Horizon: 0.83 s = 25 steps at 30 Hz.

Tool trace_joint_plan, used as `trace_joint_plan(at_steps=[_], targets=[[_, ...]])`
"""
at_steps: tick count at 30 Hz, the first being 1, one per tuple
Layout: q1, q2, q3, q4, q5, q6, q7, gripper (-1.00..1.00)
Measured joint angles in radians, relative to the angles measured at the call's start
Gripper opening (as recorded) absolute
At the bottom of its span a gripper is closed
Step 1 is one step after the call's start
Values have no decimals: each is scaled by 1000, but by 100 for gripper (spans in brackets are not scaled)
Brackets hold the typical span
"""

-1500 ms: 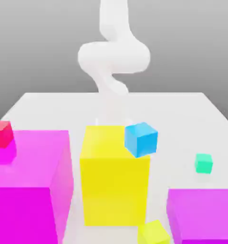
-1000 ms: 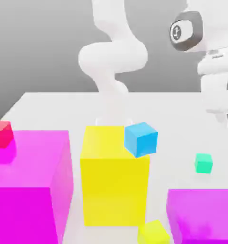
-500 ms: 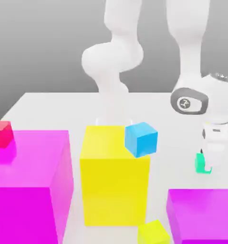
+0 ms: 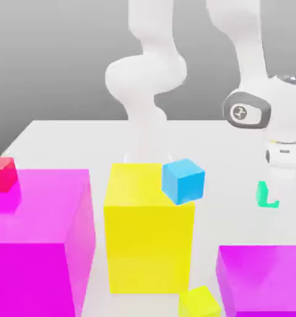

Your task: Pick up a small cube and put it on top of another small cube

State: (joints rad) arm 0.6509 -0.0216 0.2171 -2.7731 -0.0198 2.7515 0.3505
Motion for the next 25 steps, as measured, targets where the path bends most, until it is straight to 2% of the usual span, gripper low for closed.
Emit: trace_joint_plan(at_steps=[7,17,21,22,25], targets=[[-133,-171,-129,134,9,-303,-119,-100],[-329,-404,-340,322,-36,-724,-247,-100],[-348,-374,-363,250,-41,-622,-260,-100],[-350,-365,-364,234,-41,-597,-261,100],[-350,-365,-364,234,-41,-597,-261,100]])
